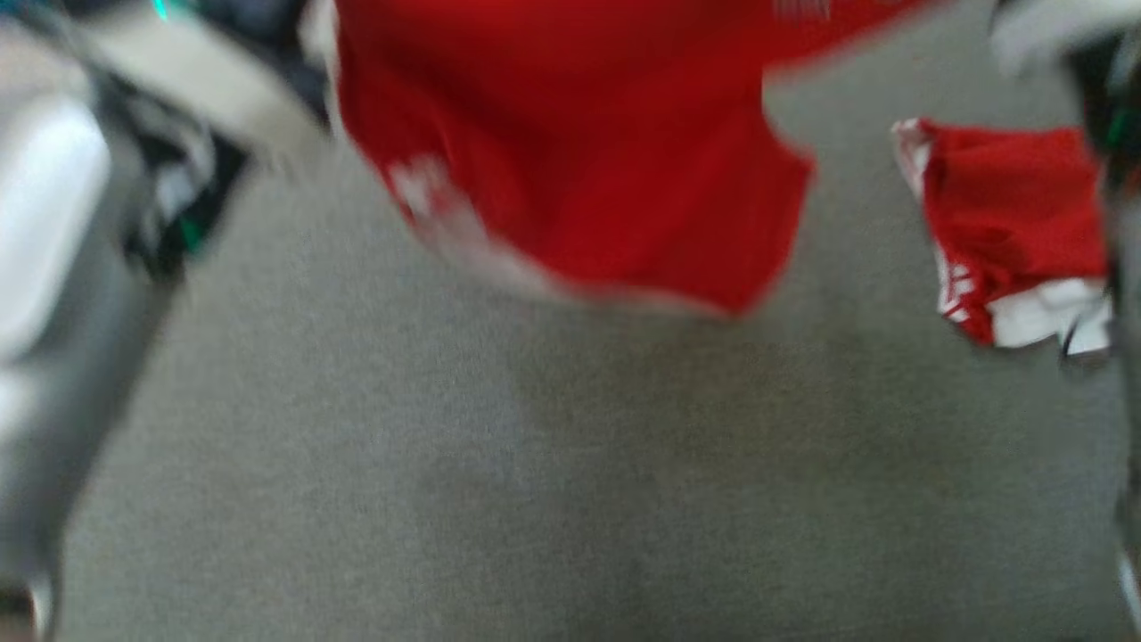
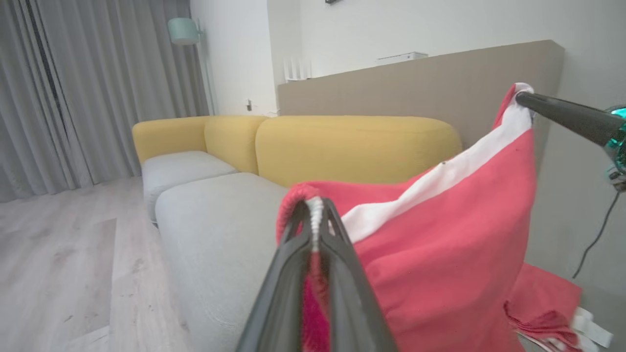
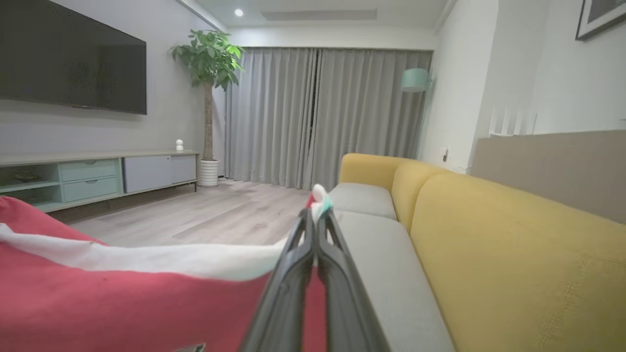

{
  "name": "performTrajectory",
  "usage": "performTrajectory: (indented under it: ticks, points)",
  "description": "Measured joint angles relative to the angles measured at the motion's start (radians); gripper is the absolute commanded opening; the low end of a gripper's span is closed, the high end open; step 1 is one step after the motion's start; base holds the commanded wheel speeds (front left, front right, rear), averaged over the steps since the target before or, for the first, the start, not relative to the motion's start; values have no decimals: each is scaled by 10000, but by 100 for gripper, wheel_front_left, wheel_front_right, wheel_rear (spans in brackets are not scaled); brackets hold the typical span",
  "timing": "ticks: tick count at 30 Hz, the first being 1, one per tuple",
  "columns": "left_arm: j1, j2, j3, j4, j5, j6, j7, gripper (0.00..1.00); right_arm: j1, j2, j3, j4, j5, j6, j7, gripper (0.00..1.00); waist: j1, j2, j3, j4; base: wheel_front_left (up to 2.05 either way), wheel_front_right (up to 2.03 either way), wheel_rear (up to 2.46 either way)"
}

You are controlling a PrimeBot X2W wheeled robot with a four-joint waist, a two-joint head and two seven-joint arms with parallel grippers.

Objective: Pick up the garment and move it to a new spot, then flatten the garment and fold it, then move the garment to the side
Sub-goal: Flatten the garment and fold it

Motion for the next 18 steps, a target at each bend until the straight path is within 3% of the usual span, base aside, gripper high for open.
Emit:
performTrajectory:
  ticks: [4, 8, 12, 18]
  points:
    - [-2329, -219, -102, 1689, 251, -17, -888, 0, -2434, 73, 190, 1837, -347, 0, -1062, 0, 2, 0, 1002, 80, 0, 0, 0]
    - [-3960, -261, -1037, 2800, 255, -61, -2084, 0, -3931, 389, 52, 3509, -780, 0, -2343, 0, 1, 0, 1767, 166, 0, 0, 0]
    - [-4274, -236, -2328, 3812, -286, -90, -3595, 0, -3915, 698, 293, 5300, -984, 0, -3290, 0, -1, 0, 2186, 283, 0, 0, 0]
    - [-3501, 38, -4033, 3992, -1003, -92, -4286, 0, -2829, 694, 1670, 6805, -635, 0, -3396, 0, -3, 0, 2160, 397, 0, 0, 0]
